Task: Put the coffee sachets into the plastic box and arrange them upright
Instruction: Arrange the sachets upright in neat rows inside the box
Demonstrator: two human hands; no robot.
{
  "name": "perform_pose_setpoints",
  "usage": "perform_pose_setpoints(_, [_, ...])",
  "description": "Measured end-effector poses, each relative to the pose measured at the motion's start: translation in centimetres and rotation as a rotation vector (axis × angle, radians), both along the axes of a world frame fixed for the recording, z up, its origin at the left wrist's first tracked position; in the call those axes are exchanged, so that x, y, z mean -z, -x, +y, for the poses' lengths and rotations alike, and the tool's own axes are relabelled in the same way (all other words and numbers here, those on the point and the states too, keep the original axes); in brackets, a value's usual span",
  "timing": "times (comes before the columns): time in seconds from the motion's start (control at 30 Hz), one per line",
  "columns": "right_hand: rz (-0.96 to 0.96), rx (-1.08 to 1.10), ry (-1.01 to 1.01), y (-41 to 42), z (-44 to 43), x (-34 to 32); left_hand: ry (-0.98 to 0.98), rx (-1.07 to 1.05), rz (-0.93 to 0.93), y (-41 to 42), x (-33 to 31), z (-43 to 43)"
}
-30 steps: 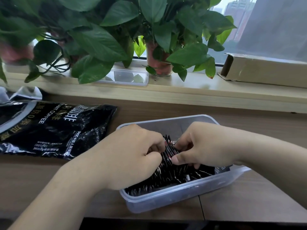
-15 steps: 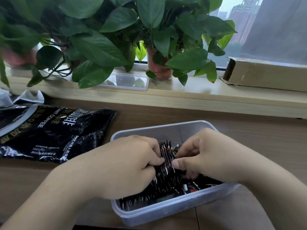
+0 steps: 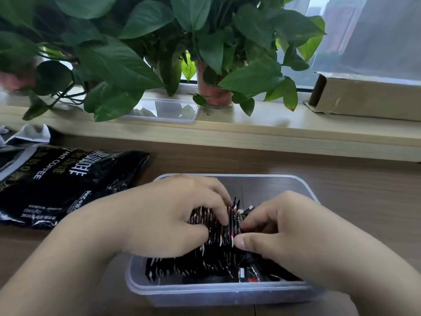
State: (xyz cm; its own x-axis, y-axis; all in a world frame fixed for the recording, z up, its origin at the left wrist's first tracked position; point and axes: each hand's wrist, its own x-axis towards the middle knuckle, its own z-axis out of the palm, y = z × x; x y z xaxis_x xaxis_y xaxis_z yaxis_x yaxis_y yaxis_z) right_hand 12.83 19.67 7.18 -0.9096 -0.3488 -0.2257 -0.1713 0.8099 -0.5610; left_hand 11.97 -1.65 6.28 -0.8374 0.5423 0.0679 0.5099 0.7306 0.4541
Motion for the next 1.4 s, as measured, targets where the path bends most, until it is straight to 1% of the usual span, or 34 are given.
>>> perform_pose_setpoints(0.07, [0.028, -0.075, -0.035, 0.4, 0.3, 0.1, -0.107, 0.028, -0.015, -0.2, -0.1, 0.5])
perform_pose_setpoints(0.1, [0.057, -0.118, -0.055, 0.7, 0.4, 0.2, -0.127, 0.047, -0.036, -0.3, -0.1, 0.7])
perform_pose_setpoints(0.13, [0.082, -0.156, -0.074, 0.9, 0.5, 0.3, -0.11, 0.057, -0.072, -0.1, -0.1, 0.8])
perform_pose_setpoints(0.2, [0.095, -0.212, -0.103, 1.3, 0.7, 0.5, -0.005, 0.064, -0.162, 0.4, 0.0, 0.9])
perform_pose_setpoints(0.27, [0.079, -0.235, -0.098, 1.7, 1.0, 0.4, 0.078, 0.11, -0.193, 0.8, 0.1, 1.2])
perform_pose_setpoints(0.3, [0.075, -0.217, -0.063, 1.8, 1.3, 0.1, 0.099, 0.129, -0.192, 1.0, 0.2, 1.4])
perform_pose_setpoints(0.33, [0.097, -0.184, -0.007, 2.0, 1.7, -0.2, 0.117, 0.133, -0.187, 1.1, 0.2, 1.5])
perform_pose_setpoints(0.4, [0.217, -0.126, 0.083, 2.6, 2.4, -0.6, 0.141, 0.118, -0.174, 1.2, 0.1, 1.6])
perform_pose_setpoints(0.47, [0.304, -0.138, 0.041, 3.0, 2.3, -0.7, 0.152, 0.117, -0.152, 1.4, 0.2, 1.7])
perform_pose_setpoints(0.5, [0.3, -0.171, -0.016, 3.1, 1.9, -0.6, 0.149, 0.114, -0.145, 1.4, 0.3, 1.7])
perform_pose_setpoints(0.6, [0.175, -0.291, -0.191, 3.0, 0.5, 0.5, 0.136, 0.08, -0.124, 1.3, 0.7, 1.8])
perform_pose_setpoints(0.67, [0.122, -0.295, -0.248, 2.9, 0.3, 0.6, 0.138, 0.063, -0.105, 1.1, 0.7, 1.8])
perform_pose_setpoints(0.87, [0.098, -0.283, -0.232, 2.4, 0.6, 0.5, 0.186, 0.026, -0.119, 1.0, 0.7, 2.0])
perform_pose_setpoints(1.0, [0.022, -0.257, -0.219, 2.1, 1.0, -0.1, 0.215, 0.025, -0.126, 0.8, 0.8, 2.2])
perform_pose_setpoints(1.1, [0.029, -0.237, -0.185, 2.3, 1.3, -0.2, 0.238, 0.04, -0.093, 0.6, 1.0, 2.4])
perform_pose_setpoints(1.27, [0.15, -0.186, -0.113, 2.4, 1.3, 0.0, 0.226, 0.126, -0.045, 0.9, 1.1, 2.0])
perform_pose_setpoints(1.33, [0.204, -0.176, -0.089, 2.6, 1.3, 0.1, 0.122, 0.128, 0.033, 1.0, 1.3, 1.8])
perform_pose_setpoints(1.4, [0.228, -0.161, -0.1, 2.7, 1.2, 0.2, 0.006, 0.031, 0.171, 1.1, 1.2, 1.3])
